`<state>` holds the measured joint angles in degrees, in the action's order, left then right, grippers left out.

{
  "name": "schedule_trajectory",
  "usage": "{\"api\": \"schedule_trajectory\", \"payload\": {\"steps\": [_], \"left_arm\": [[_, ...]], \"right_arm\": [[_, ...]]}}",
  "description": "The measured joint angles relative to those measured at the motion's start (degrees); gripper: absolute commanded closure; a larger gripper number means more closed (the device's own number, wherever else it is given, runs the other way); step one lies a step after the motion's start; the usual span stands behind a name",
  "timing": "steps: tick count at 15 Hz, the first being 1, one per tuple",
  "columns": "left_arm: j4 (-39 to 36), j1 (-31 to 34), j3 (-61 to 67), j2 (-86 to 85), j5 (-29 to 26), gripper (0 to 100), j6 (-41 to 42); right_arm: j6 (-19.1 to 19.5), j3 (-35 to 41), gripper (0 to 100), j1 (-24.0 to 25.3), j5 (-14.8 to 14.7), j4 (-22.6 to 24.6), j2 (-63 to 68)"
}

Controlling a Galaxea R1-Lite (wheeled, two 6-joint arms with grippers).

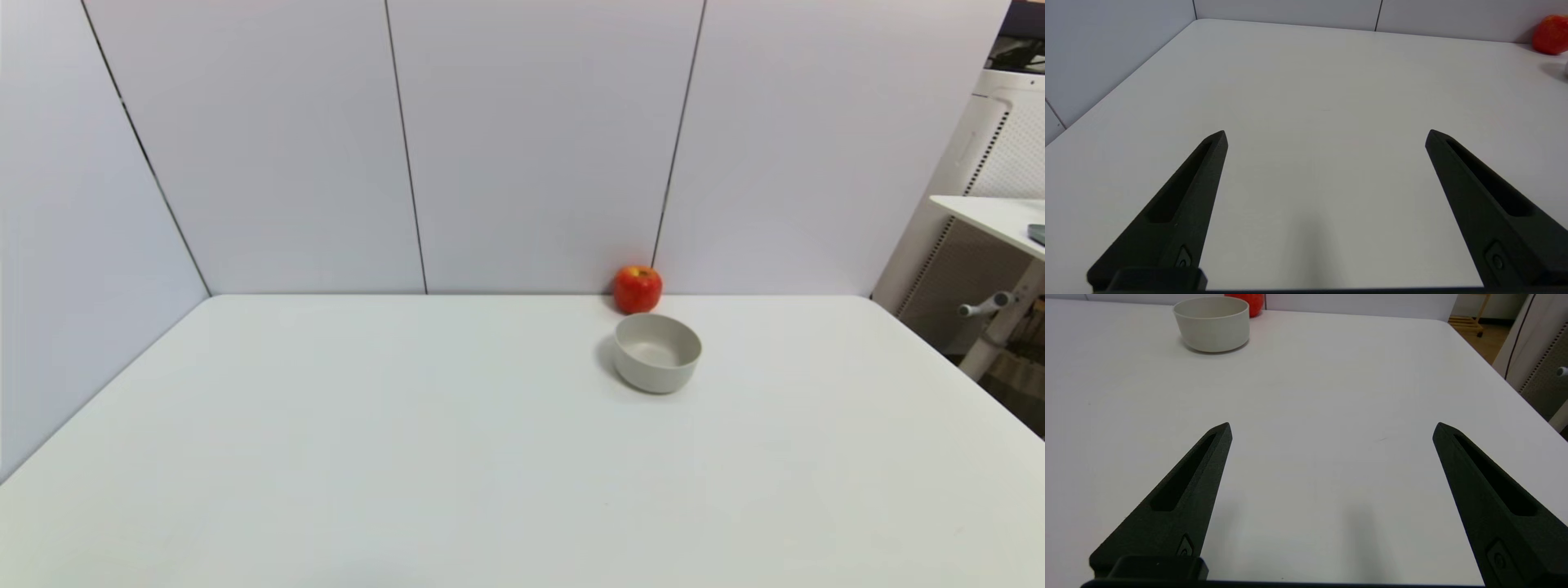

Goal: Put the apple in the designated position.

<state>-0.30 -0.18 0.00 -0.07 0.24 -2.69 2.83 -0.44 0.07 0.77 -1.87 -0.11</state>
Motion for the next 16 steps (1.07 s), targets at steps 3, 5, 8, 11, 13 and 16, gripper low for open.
{"api": "schedule_trajectory", "payload": {"steps": [3, 5, 8, 11, 13, 16], "left_arm": [[0.0, 0.0, 0.0, 0.0, 0.0, 0, 0.0], [0.0, 0.0, 0.0, 0.0, 0.0, 0, 0.0], [0.0, 0.0, 0.0, 0.0, 0.0, 0, -0.3], [0.0, 0.0, 0.0, 0.0, 0.0, 0, -0.3], [0.0, 0.0, 0.0, 0.0, 0.0, 0, -0.3], [0.0, 0.0, 0.0, 0.0, 0.0, 0, -0.3]], "right_arm": [[-0.9, -0.1, 0, 0.0, -0.1, 0.4, -0.1], [-3.9, -0.1, 0, 0.0, -1.1, 0.5, -0.1], [-4.7, -0.1, 0, 0.0, -1.8, 0.4, -0.1], [-4.6, -0.1, 0, 0.0, -2.0, 0.4, -0.1], [-4.6, -0.2, 0, 0.0, -2.0, 0.3, -0.1], [-4.9, -0.2, 0, 0.0, -1.8, 0.6, -0.1]]}}
